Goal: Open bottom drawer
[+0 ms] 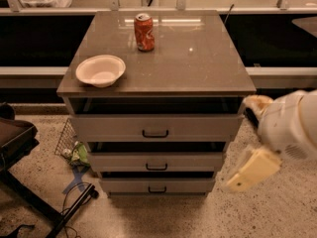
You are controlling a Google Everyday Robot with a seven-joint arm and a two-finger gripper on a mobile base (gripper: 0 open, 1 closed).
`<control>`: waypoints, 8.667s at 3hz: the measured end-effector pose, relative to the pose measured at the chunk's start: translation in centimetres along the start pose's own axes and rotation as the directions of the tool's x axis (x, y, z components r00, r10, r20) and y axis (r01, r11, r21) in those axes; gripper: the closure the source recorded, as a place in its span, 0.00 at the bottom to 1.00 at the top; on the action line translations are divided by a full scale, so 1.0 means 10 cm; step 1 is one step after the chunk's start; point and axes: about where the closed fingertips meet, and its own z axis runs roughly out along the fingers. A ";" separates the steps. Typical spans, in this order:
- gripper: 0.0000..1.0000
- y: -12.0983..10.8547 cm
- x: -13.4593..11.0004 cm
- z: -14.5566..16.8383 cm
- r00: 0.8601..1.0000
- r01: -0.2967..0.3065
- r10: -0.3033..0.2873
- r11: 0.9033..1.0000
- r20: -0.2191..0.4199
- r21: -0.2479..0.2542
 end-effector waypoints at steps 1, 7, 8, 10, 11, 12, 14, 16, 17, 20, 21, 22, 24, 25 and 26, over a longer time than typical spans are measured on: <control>0.00 0.55 0.11 1.01 0.991 -0.010 0.021 0.996 0.129 -0.089; 0.00 0.50 0.76 3.21 0.921 0.045 -0.010 0.996 0.389 -0.081; 0.00 0.51 1.09 3.67 0.909 0.093 -0.025 0.985 0.415 -0.145; 0.00 0.60 1.48 4.13 0.925 0.089 -0.003 0.974 0.380 -0.209; 0.00 0.56 1.59 4.29 0.950 0.123 -0.066 0.977 0.305 -0.173; 0.00 0.40 1.82 4.44 0.959 0.179 -0.142 0.974 0.246 -0.136; 0.00 0.12 2.30 4.71 0.969 0.188 -0.164 0.975 0.187 -0.120; 0.00 0.20 2.69 4.82 0.982 0.132 -0.111 0.982 0.153 -0.133; 0.00 0.29 2.67 4.97 0.977 0.131 -0.102 0.980 0.185 -0.148; 0.00 0.37 2.67 5.97 0.968 0.087 -0.037 0.977 0.249 -0.193; 0.00 0.32 2.75 6.15 0.977 0.061 -0.018 0.979 0.213 -0.195; 0.00 0.18 2.79 6.28 0.988 0.060 -0.036 0.984 0.147 -0.166; 0.00 0.21 2.70 6.34 0.987 0.079 -0.054 0.984 0.151 -0.160; 0.00 -0.05 2.48 6.43 0.983 0.131 -0.114 0.985 0.142 -0.113; 0.00 -0.04 2.48 6.47 0.984 0.130 -0.114 0.985 0.138 -0.115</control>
Offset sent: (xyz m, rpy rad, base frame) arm 0.0844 0.0781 -0.2095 0.2838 -0.2609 -0.1187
